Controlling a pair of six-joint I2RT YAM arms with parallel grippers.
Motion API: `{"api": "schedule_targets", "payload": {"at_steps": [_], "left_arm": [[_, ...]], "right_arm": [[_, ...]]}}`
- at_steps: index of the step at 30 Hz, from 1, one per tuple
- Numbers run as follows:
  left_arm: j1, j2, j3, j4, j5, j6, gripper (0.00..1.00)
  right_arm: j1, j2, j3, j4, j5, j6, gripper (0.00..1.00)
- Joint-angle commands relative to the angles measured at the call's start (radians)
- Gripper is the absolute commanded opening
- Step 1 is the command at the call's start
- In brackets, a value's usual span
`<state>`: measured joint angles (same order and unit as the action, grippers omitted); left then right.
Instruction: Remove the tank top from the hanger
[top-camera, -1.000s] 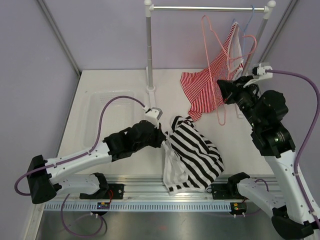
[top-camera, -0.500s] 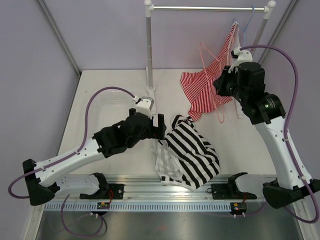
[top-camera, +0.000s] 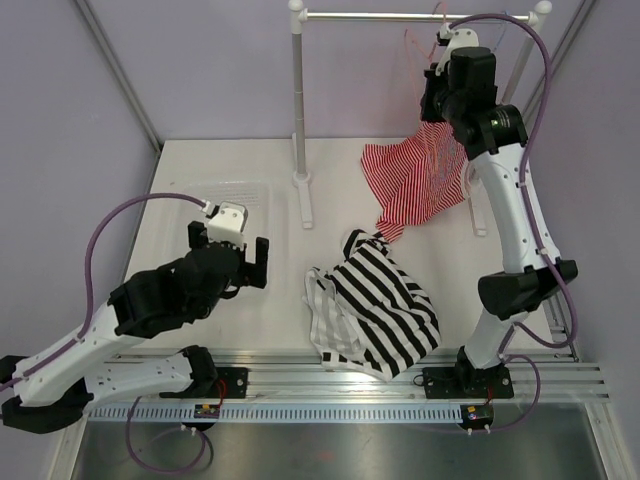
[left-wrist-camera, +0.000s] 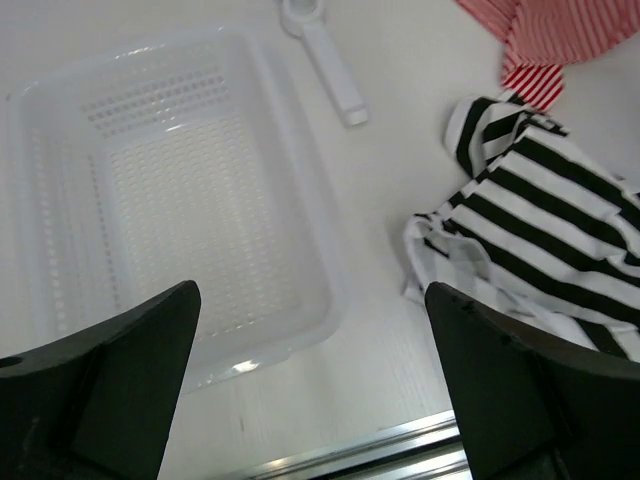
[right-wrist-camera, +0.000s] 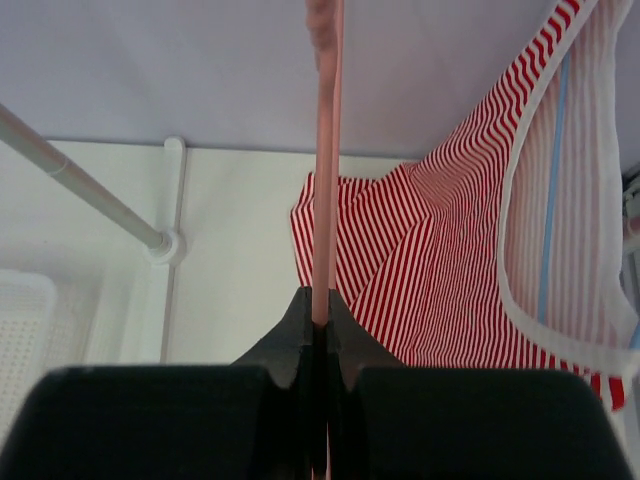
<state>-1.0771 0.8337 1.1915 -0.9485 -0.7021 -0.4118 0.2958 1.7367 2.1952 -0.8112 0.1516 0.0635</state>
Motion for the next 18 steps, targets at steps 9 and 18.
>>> {"api": "schedule_targets", "payload": {"at_steps": [9, 18], "left_arm": [[0.008, -0.198, -0.222, 0.025, -0.083, 0.036, 0.99], [0.043, -0.311, -0.259, 0.083, -0.025, 0.065, 0.99]], "right_arm": [[-0.040, 0.309, 0.420, 0.001, -0.050, -0.152, 0.00], [-0.050, 0.383, 0.454, 0.027, -0.044, -0.137, 0.00]]}}
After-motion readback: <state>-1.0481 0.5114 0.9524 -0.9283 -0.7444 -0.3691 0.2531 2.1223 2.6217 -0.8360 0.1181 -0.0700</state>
